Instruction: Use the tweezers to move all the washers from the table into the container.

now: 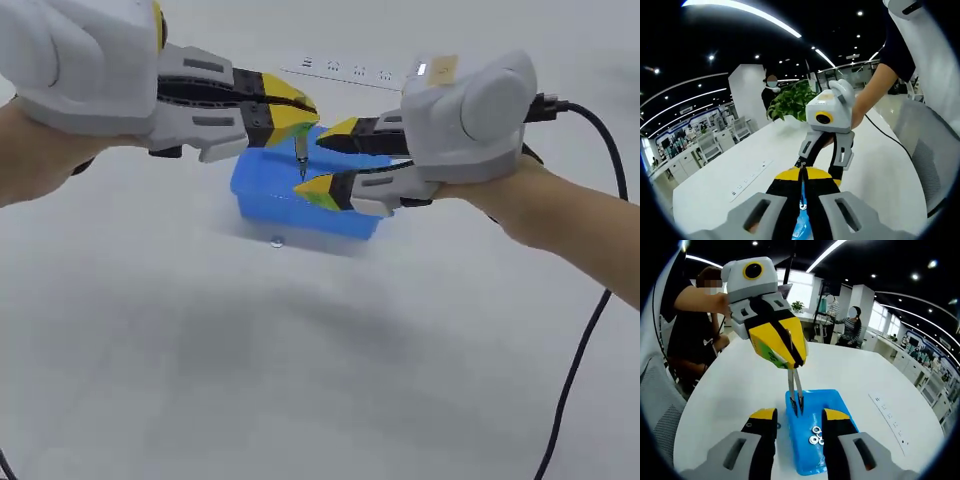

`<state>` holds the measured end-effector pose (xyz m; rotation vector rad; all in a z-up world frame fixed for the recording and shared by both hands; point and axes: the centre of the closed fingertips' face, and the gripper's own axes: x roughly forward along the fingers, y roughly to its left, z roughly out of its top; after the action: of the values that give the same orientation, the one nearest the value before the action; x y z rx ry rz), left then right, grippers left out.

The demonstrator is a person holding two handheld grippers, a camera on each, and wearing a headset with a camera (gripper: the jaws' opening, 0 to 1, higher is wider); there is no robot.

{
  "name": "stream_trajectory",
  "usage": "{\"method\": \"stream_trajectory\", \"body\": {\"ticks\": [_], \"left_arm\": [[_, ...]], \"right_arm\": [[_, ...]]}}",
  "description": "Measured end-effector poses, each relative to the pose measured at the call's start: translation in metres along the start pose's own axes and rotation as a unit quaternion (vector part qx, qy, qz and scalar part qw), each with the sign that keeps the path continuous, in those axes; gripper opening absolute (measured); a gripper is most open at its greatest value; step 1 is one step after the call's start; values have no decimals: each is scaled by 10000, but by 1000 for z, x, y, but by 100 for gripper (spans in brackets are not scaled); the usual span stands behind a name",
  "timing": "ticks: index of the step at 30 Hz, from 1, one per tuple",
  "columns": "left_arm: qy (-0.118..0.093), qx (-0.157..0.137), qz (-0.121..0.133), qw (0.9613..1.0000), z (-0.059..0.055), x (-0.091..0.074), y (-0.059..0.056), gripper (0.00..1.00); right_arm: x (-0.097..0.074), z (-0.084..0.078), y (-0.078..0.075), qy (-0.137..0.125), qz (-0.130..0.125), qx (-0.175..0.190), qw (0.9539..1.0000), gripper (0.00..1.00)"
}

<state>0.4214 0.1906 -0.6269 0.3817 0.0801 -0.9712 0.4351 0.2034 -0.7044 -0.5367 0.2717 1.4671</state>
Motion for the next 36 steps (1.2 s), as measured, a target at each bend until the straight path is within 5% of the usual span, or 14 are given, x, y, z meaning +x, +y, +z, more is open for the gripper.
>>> {"method": "stream_trajectory", "body": {"ticks": [12,19,28,36], "left_arm": [[134,-64,118,9998,-4,-27,-19,4],[202,-347,278,9988,-4,-29,-45,4],[354,-483,356,9976,-22,-34,-56,4],[329,-630,452,9964,-34,-32,-53,4]], "right_arm": [[-53,-24,29,122,-160,396,9990,47],[-83,-44,42,164,-412,740,9963,48],[-95,-66,56,263,-453,1062,9930,53],[-95,-77,60,393,-352,1013,9935,58]]}}
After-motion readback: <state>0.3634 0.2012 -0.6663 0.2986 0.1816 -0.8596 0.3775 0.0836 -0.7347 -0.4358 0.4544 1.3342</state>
